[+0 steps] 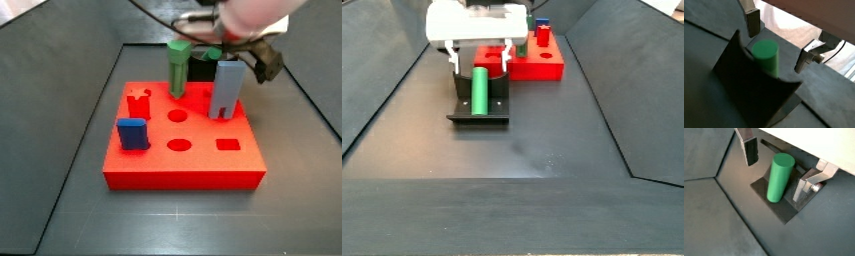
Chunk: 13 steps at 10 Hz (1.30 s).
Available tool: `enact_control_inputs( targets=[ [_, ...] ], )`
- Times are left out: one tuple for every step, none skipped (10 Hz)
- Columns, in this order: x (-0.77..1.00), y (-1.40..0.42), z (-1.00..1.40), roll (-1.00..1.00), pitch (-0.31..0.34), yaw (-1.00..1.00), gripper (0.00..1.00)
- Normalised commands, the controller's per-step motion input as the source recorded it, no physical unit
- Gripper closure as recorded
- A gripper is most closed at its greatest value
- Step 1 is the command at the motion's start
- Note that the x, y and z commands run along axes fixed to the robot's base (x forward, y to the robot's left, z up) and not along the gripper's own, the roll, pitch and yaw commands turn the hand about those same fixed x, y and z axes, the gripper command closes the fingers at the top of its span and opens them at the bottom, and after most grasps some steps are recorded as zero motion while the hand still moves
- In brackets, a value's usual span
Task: Pick up the round object. Move up. Place the round object on the fixture. Regrasp the round object. Move to above the board. Insert the round object.
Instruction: Regrasp the round object, then move to above the board.
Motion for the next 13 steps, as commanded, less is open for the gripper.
enact_control_inputs(
  targets=[
    [0.07,0.01,-0.57,0.07,-0.027,-0.08,0.00],
    [0.07,0.01,-0.38,0.07,0.005,-0.07,0.00],
    [0.04,0.00,-0.23,0.06,0.039,-0.04,0.00],
    [0.02,0.00,-0.20,0.05,0.038,-0.04,0.00],
    [0.02,0.00,-0.20,0.05,0.036,-0.02,0.00],
    [0.02,0.00,-0.20,0.05,0.036,-0.01,0.00],
    [0.02,0.00,-0.20,0.05,0.037,0.00,0.00],
    [0.02,0.00,-0.19,0.05,0.037,0.01,0.00],
    [0.00,0.00,0.00,0.00,0.000,0.00,1.00],
    [-0.10,0.02,1.00,-0.15,-0.198,-0.04,1.00],
    [-0.10,0.02,1.00,-0.15,-0.195,-0.04,1.00],
    [-0.11,0.02,1.00,-0.15,-0.178,-0.07,1.00],
    [-0.11,0.02,1.00,-0.14,-0.158,-0.10,1.00]
  ],
)
